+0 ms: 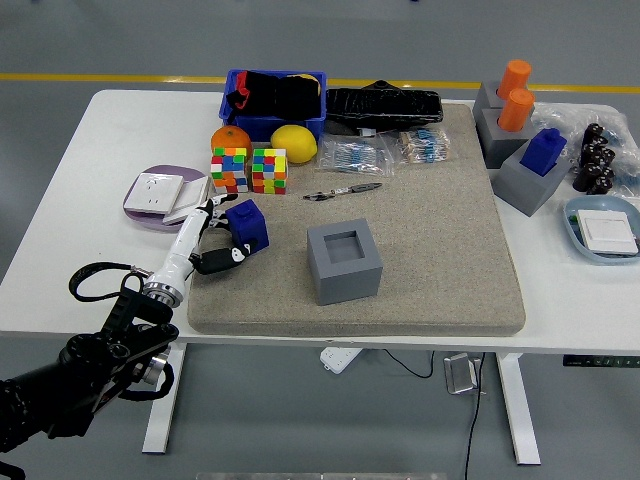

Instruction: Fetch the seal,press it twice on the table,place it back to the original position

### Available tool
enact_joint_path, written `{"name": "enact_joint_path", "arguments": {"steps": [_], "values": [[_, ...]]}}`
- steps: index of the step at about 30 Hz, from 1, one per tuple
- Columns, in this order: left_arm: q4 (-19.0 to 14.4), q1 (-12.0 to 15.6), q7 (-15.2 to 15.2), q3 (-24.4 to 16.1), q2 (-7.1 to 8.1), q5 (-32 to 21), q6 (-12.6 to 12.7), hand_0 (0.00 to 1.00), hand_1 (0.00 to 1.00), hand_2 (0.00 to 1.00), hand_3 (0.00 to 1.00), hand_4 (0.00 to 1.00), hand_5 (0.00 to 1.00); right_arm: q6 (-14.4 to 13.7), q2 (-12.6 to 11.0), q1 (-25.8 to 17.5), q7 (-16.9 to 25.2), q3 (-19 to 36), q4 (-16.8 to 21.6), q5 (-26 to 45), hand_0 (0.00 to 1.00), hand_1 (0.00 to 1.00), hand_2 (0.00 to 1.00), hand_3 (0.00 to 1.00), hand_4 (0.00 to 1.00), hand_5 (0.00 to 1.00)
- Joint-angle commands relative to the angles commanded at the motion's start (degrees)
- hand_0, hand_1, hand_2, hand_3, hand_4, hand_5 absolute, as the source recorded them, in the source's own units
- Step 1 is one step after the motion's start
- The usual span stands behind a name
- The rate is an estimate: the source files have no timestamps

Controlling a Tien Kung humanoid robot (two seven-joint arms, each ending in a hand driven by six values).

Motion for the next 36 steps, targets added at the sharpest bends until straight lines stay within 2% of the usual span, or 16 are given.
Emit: {"name": "enact_joint_path", "arguments": {"steps": [6, 12, 16, 21, 26, 30, 36], "values": [[-3.4, -0.3, 0.0, -3.1, 1.24, 2.0, 0.3, 0.804, 0.509, 0.403, 0.863, 0.704, 0.002, 0.0, 0.0, 0.1, 0.0, 0.0, 0.0, 0.0, 0.828, 0.757, 0.742, 0.675, 0.746, 0.331], [-11.1, -1.3, 1.0, -8.8, 3.76, 7.5, 0.4, 0.805, 0.513, 0.403, 0.863, 0.704, 0.002, 0.0, 0.0, 0.1, 0.0, 0.1, 0.0, -0.1, 0.830, 0.757, 0.742, 0.675, 0.746, 0.330], [-17.6, -2.1, 3.3, -11.9, 5.45, 12.1, -0.5, 0.805, 0.510, 0.403, 0.868, 0.702, 0.002, 0.0, -0.1, 0.1, 0.0, 0.3, 0.0, -0.1, 0.828, 0.756, 0.742, 0.675, 0.746, 0.330], [-25.1, -2.6, 5.2, -12.8, 6.58, 14.8, -1.5, 0.805, 0.510, 0.403, 0.868, 0.702, 0.002, 0.0, -0.2, 0.0, 0.0, 0.4, 0.0, -0.2, 0.828, 0.756, 0.742, 0.675, 0.746, 0.330], [-31.4, -3.1, 7.4, -10.6, 6.96, 16.8, -2.5, 0.806, 0.514, 0.403, 0.867, 0.702, 0.002, 0.0, -0.2, 0.0, 0.0, 0.4, 0.0, -0.1, 0.829, 0.757, 0.742, 0.675, 0.746, 0.330], [-32.8, -4.0, 9.4, -7.9, 6.64, 18.3, -3.4, 0.809, 0.513, 0.404, 0.868, 0.705, 0.002, 0.0, -0.2, 0.1, 0.0, 0.2, 0.0, -0.1, 0.828, 0.756, 0.742, 0.675, 0.746, 0.330], [-31.0, -5.5, 10.4, -4.6, 5.68, 17.7, -3.8, 0.810, 0.514, 0.406, 0.870, 0.710, 0.002, 0.0, -0.4, 0.3, 0.0, -0.1, 0.0, 0.0, 0.828, 0.756, 0.742, 0.675, 0.746, 0.330]]}}
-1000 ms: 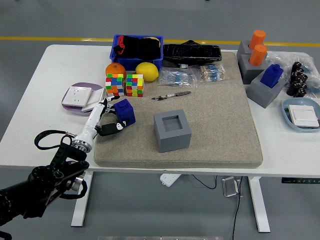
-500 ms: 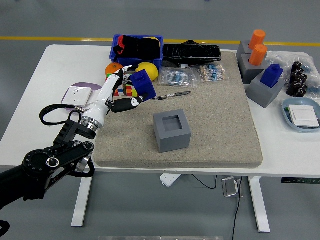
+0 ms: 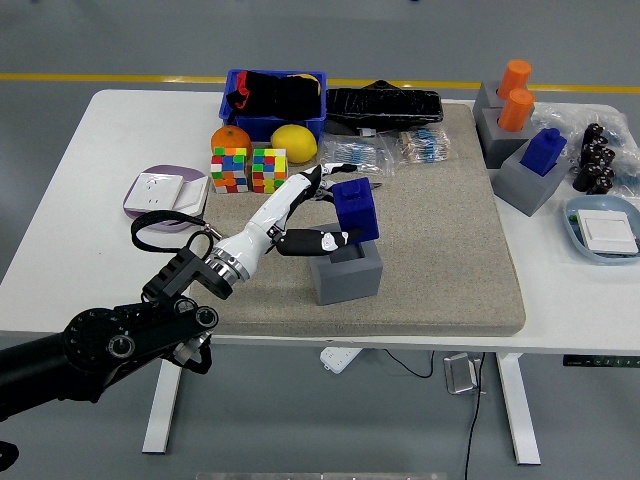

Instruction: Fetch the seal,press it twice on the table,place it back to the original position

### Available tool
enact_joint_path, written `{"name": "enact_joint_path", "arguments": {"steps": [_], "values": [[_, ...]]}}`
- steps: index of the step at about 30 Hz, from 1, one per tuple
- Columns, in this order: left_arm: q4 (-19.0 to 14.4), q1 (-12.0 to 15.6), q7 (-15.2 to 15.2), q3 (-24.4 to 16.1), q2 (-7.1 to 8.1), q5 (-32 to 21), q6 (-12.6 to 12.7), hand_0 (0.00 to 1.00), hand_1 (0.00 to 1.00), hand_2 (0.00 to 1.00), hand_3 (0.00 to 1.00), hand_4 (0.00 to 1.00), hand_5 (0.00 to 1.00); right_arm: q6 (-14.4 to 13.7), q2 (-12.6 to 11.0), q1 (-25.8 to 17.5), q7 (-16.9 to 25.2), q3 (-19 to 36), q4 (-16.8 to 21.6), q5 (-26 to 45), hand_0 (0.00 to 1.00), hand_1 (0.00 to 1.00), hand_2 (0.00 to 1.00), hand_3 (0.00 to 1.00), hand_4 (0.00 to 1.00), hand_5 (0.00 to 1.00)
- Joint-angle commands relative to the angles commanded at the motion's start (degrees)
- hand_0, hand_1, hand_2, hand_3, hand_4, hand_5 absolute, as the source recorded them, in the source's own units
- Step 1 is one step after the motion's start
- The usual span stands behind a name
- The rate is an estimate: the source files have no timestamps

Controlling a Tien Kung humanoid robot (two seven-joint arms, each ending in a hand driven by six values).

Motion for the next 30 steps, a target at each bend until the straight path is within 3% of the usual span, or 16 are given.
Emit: {"name": "enact_joint_path", "arguments": {"steps": [10, 30], "values": [[4.6, -1.1, -0.2, 2.5, -1.51, -0.7, 0.3, 0.811, 0.513, 0.405, 0.869, 0.712, 0.002, 0.0, -0.3, 0.1, 0.0, -0.5, -0.1, 0.2, 0.828, 0.756, 0.742, 0.675, 0.747, 0.330], [6.3, -1.2, -0.1, 3.6, -1.45, -0.8, 0.2, 0.812, 0.512, 0.406, 0.871, 0.713, 0.002, 0.0, -0.4, 0.1, 0.0, -0.5, -0.1, 0.1, 0.829, 0.756, 0.742, 0.675, 0.746, 0.328]]}}
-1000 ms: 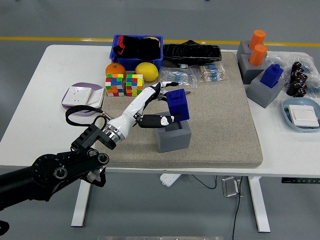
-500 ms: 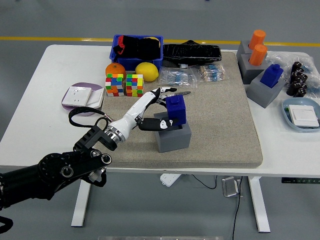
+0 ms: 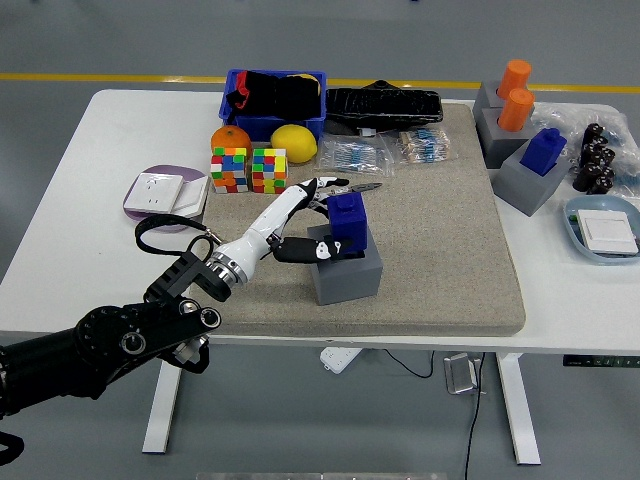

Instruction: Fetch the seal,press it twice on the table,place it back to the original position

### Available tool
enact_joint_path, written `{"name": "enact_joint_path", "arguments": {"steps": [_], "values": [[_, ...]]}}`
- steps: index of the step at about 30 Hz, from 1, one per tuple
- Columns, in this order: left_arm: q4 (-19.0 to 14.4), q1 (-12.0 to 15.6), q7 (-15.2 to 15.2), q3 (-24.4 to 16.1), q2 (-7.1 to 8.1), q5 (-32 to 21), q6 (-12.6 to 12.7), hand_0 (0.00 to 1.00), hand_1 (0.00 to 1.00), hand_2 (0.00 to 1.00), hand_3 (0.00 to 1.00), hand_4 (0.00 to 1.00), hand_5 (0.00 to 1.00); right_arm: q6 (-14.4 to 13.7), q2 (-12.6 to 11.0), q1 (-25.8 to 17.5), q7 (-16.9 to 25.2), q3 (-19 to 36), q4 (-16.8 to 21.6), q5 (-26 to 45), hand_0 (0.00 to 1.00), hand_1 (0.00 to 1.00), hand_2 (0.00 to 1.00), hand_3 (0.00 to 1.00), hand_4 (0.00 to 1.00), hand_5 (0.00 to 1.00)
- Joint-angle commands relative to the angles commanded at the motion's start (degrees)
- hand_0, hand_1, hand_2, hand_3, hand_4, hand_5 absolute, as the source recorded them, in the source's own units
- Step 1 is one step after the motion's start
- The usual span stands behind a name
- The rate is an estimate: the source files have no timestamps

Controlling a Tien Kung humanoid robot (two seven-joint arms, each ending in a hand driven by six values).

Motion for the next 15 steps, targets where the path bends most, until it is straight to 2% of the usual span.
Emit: {"name": "enact_joint_path", "arguments": {"steps": [15], "values": [[-0.8, -0.1, 0.3, 1.0, 0.24, 0.1, -0.2, 0.814, 0.511, 0.405, 0.872, 0.714, 0.002, 0.0, 0.0, -0.1, 0.0, 0.3, 0.0, -0.2, 0.828, 0.756, 0.742, 0.675, 0.746, 0.328]]}}
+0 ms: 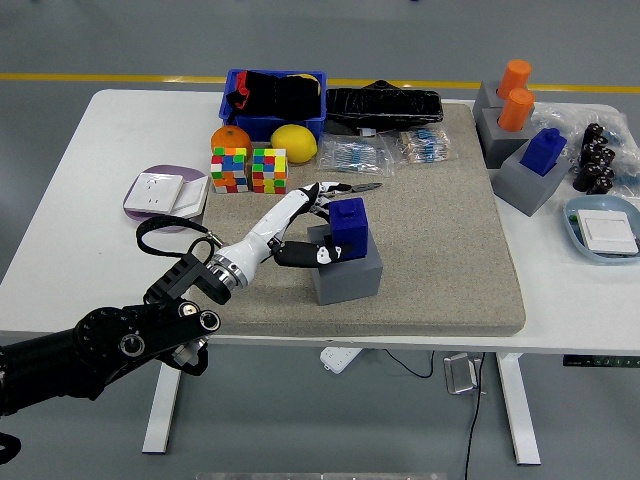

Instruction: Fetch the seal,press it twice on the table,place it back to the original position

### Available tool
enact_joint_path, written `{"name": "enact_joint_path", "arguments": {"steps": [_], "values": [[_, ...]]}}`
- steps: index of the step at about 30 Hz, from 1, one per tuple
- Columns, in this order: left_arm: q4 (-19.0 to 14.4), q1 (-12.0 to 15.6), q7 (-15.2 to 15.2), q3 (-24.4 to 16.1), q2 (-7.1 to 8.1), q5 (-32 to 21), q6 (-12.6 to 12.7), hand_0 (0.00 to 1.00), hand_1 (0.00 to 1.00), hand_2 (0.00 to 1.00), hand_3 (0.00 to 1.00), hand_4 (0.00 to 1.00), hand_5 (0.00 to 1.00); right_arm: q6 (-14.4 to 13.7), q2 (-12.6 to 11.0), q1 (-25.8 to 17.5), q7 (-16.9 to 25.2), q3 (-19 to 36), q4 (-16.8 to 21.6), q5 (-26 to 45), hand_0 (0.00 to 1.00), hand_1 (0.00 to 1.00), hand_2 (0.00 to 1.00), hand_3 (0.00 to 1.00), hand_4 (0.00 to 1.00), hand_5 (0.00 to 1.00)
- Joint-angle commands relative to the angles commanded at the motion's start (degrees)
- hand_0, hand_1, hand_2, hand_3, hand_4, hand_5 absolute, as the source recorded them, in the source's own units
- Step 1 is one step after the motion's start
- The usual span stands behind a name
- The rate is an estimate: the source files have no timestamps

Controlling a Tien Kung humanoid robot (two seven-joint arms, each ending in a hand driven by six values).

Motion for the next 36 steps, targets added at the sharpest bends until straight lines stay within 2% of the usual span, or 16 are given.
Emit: {"name": "enact_joint_path", "arguments": {"steps": [11, 28, 36], "values": [[1.5, -0.3, -0.1, 0.7, -0.27, 0.0, 0.1, 0.814, 0.511, 0.405, 0.873, 0.714, 0.002, 0.0, 0.1, 0.1, 0.0, 0.2, 0.0, 0.0, 0.828, 0.756, 0.742, 0.675, 0.746, 0.328], [0.6, -0.9, 0.3, 1.1, 0.65, 0.5, 0.0, 0.817, 0.506, 0.402, 0.874, 0.715, 0.002, 0.0, 0.0, 0.0, 0.0, 0.3, 0.0, -0.1, 0.829, 0.756, 0.742, 0.676, 0.745, 0.327], [0.5, -1.3, 1.1, 1.3, 0.61, 1.1, -0.3, 0.819, 0.504, 0.402, 0.874, 0.714, 0.002, 0.0, 0.0, 0.0, 0.0, 0.4, 0.0, -0.1, 0.828, 0.756, 0.742, 0.676, 0.745, 0.326]]}}
